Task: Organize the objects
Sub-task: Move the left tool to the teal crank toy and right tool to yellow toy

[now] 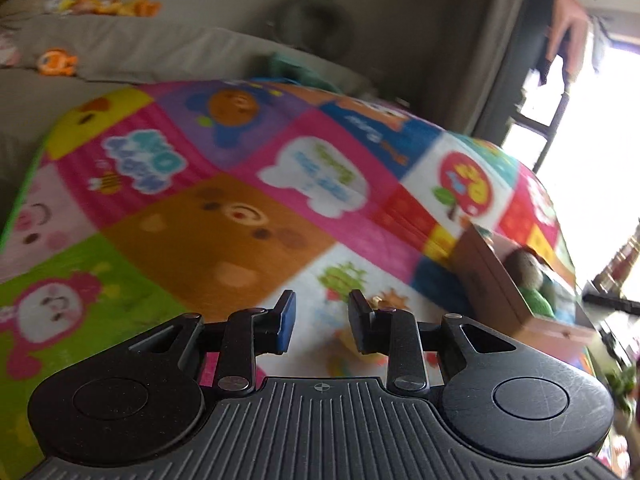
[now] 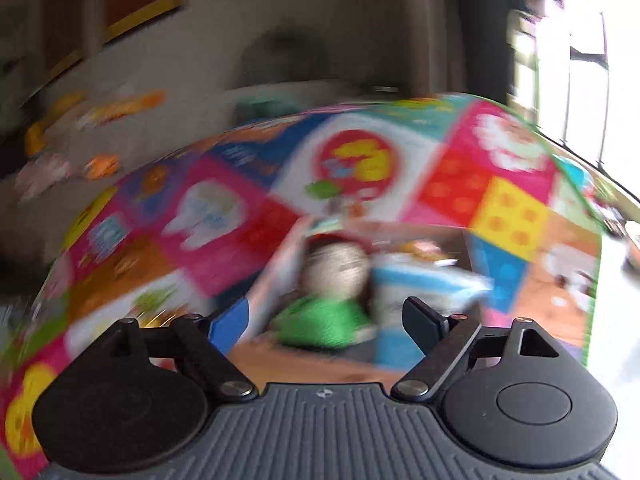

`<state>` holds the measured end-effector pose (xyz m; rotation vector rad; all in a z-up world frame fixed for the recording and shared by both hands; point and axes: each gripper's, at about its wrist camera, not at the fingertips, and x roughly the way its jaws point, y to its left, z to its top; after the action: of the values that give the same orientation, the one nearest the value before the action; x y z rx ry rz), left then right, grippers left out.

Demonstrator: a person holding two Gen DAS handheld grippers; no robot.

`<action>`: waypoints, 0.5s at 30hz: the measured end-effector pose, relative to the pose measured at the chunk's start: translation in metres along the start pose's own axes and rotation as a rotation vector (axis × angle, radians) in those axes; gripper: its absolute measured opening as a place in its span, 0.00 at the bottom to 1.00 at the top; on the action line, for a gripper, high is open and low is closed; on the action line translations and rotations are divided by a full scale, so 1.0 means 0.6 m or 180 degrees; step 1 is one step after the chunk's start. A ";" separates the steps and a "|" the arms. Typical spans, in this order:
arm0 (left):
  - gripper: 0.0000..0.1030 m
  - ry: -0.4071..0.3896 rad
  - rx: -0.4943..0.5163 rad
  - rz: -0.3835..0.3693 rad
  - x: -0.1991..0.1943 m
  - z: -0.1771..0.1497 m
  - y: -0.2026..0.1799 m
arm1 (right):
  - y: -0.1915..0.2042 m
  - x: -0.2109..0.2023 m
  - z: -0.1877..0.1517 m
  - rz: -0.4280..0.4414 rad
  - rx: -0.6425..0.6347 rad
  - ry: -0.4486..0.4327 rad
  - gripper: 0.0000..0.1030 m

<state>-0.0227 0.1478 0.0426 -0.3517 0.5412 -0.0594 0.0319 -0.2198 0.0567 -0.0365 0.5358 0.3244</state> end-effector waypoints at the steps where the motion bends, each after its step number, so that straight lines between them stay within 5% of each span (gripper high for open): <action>1: 0.31 -0.0006 -0.0018 0.0000 -0.003 0.001 0.001 | 0.026 0.001 -0.006 0.0092 -0.0135 -0.0005 0.86; 7: 0.31 -0.0020 -0.0079 0.0014 -0.021 0.001 0.008 | 0.188 0.058 -0.020 0.0964 -0.0478 0.0230 0.86; 12: 0.31 -0.0029 -0.0112 -0.0004 -0.032 -0.005 0.021 | 0.285 0.145 -0.016 0.0972 -0.0639 0.0464 0.86; 14: 0.31 -0.0012 -0.0122 -0.0026 -0.034 -0.008 0.024 | 0.300 0.180 -0.012 0.0967 -0.0643 0.0669 0.76; 15: 0.31 -0.0001 -0.0122 -0.0042 -0.035 -0.010 0.024 | 0.304 0.197 -0.012 0.0960 -0.0629 0.0788 0.61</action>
<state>-0.0446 0.1625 0.0432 -0.3927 0.5402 -0.0617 0.0672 -0.0127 -0.0001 -0.1900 0.7551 0.6726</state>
